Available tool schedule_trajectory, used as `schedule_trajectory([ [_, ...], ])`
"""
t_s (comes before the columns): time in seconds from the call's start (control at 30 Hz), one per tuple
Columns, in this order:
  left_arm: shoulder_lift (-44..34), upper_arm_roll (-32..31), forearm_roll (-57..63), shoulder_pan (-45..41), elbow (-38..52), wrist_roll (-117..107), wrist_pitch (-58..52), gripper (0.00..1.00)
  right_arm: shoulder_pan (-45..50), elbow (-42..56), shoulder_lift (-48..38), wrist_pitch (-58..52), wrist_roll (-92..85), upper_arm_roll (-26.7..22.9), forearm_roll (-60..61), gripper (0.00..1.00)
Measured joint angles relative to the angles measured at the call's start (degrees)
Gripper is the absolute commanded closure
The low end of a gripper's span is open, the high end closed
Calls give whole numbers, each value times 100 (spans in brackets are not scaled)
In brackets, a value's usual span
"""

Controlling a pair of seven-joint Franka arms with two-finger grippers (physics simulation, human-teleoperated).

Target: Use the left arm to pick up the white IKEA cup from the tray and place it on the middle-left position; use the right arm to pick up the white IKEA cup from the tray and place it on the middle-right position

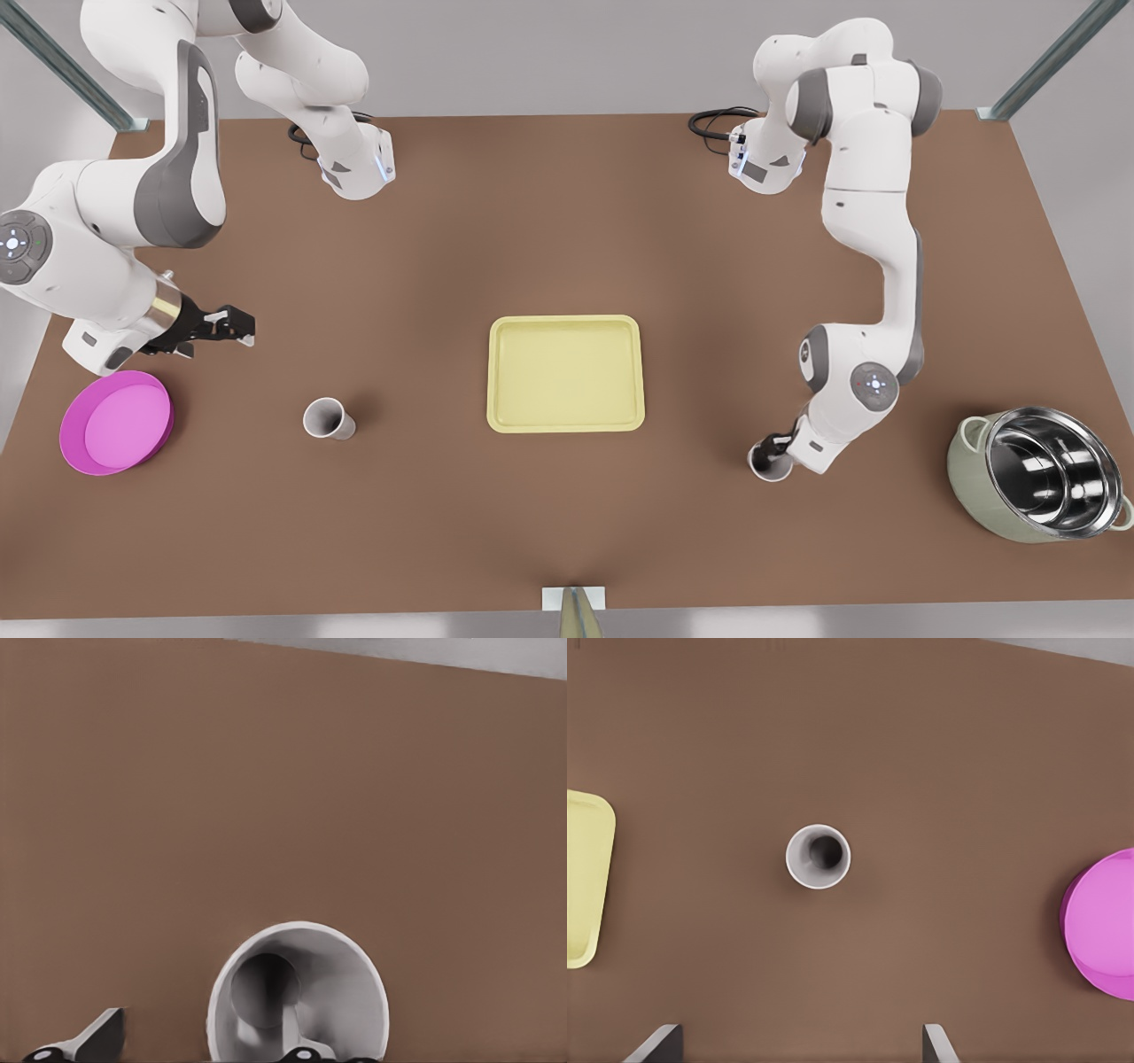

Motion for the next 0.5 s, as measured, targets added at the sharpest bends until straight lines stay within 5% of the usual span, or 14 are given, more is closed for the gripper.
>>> schedule_trajectory([
  [0.23,-589,20,410,-15,-7,372,-896,0,4,25,0,8,25,0,0,0],
  [0.5,-3160,254,393,102,-203,523,-3021,0,13,35,17,11,44,0,-10,0],
])
